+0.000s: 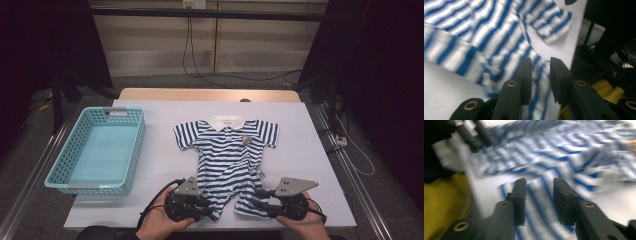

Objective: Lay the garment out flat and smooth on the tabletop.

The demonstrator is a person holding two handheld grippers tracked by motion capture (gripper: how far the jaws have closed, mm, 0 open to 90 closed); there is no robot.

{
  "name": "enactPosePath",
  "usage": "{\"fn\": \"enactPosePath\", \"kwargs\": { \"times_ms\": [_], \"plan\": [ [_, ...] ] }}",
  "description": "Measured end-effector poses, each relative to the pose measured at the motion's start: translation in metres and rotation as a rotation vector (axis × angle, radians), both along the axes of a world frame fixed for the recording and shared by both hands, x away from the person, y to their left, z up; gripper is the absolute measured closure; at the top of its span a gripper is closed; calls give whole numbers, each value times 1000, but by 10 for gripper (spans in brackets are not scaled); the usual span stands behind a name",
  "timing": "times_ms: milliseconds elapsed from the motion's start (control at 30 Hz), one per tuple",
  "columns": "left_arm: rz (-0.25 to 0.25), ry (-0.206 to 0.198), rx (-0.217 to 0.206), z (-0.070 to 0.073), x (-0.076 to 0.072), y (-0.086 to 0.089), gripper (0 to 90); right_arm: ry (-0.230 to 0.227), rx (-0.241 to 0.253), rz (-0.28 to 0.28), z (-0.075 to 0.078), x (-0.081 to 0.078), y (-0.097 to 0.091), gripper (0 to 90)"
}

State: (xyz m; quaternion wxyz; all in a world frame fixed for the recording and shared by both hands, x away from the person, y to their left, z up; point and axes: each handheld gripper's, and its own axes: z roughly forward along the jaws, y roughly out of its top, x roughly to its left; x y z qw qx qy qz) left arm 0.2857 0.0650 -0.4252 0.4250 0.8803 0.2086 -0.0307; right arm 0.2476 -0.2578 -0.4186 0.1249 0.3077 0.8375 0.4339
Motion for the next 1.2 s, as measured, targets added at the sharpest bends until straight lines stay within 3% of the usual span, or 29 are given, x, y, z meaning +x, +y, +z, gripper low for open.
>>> {"fn": "enactPosePath", "kwargs": {
  "times_ms": [133,267,467,567,700,900,1067,1200],
  "plan": [
    [58,-19,-16,4,11,6,632,-54,-39,-131,4,15,-9,588],
    [102,-20,-4,3,25,9,575,-62,-69,-182,4,33,-14,586],
    [144,-34,-1,3,32,15,560,-23,-92,-167,-3,57,-7,619],
    [165,-45,9,3,32,16,553,-8,-102,-147,-5,63,-4,764],
    [187,-47,11,3,37,18,515,-19,-117,-165,-4,58,-8,881],
    [171,-58,14,3,44,9,501,-14,-153,-203,-8,48,-24,894],
    [172,-62,33,1,50,4,604,1,-174,-229,-11,39,-36,894],
    [163,-41,69,-4,53,5,795,14,-185,-253,-14,33,-47,894]
  ]
}}
